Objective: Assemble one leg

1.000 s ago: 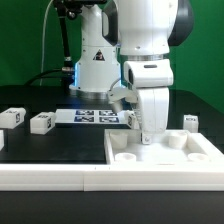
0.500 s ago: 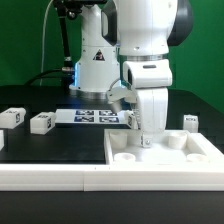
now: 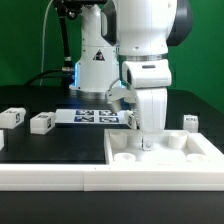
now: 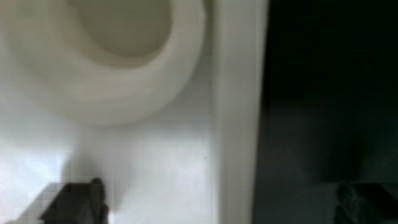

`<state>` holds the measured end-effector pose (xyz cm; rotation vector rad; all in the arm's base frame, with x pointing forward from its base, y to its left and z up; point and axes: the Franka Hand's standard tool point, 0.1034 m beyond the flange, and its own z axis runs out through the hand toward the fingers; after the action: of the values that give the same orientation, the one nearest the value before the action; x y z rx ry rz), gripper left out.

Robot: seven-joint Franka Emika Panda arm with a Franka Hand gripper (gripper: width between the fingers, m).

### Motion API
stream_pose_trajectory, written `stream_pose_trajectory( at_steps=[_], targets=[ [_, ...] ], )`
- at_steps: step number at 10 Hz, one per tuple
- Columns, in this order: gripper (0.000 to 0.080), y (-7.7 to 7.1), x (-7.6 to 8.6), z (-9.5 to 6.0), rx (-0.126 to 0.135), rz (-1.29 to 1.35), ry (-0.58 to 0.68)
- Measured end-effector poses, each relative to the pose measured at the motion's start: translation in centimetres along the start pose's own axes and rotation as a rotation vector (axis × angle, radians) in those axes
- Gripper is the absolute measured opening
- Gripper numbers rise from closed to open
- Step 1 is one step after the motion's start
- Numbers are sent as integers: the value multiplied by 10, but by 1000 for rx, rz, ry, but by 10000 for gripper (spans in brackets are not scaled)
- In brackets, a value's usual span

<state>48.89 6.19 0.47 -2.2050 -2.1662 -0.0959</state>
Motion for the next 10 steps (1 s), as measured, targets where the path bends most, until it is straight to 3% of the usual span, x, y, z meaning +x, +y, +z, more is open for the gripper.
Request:
stream_pose_trajectory(
  at_steps=[2, 4, 6, 7, 10],
  targets=[
    [649, 1, 0, -2, -4, 4, -1],
    [649, -1, 2, -30, -40, 78, -10],
    [649, -7, 11, -44, -63, 148, -8],
    [649, -10, 11, -45, -78, 163, -5],
    [649, -10, 10, -43, -73, 266, 0]
  ],
)
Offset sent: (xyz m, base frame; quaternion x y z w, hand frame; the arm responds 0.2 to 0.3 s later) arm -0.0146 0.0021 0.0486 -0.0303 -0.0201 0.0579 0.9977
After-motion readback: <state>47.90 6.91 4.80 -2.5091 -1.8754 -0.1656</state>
